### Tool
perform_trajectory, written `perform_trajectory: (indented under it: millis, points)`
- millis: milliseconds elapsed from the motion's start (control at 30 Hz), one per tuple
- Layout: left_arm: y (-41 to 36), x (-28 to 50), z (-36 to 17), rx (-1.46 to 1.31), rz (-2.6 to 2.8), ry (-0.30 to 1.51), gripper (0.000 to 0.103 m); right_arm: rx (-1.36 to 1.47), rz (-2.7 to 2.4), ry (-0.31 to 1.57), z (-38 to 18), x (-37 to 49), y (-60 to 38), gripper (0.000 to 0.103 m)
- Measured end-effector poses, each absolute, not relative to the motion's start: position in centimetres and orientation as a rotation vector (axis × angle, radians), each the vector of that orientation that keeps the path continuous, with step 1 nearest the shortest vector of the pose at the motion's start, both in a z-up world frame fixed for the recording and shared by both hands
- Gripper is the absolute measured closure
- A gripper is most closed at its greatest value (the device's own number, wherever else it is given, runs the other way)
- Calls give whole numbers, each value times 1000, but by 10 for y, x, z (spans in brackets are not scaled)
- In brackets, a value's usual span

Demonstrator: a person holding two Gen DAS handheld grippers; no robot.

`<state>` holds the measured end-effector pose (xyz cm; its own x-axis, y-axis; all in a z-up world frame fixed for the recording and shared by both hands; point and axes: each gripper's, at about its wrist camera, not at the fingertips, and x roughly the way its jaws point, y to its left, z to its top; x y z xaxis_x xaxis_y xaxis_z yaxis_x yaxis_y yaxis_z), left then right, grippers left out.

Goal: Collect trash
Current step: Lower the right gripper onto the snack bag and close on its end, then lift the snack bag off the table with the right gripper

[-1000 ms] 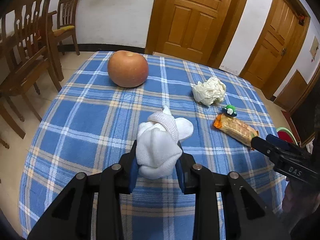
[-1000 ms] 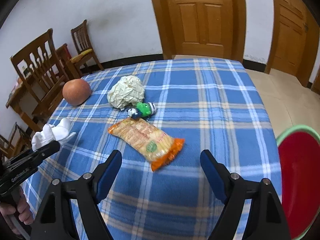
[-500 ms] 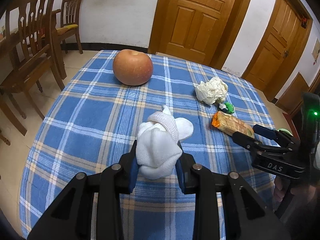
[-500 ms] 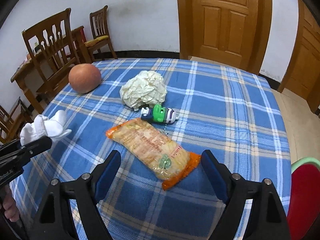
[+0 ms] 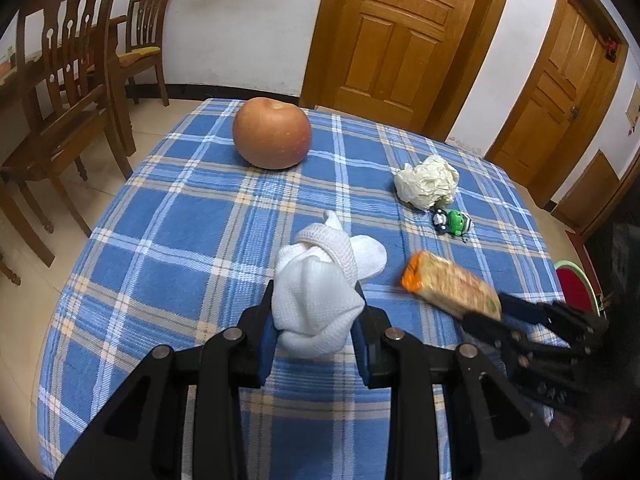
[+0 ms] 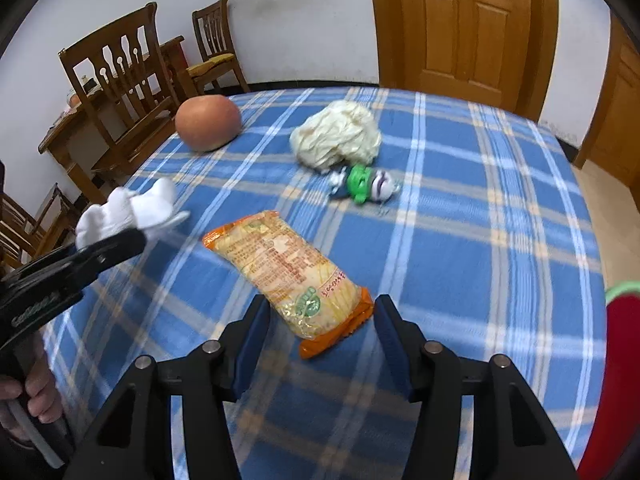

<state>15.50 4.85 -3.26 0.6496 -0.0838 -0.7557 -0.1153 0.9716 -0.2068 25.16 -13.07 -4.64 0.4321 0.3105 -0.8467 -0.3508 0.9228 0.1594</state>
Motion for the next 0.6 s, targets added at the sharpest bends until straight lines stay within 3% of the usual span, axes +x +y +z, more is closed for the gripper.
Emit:
perform_trajectory:
  millis: [267,600]
  points:
    - [52,149,-32,-254,14,860,71,23,301,1043,-42,222,-138,53]
    - [46,142,-32,-260,-10,861,71,100,256,1064,-38,182,-150,50]
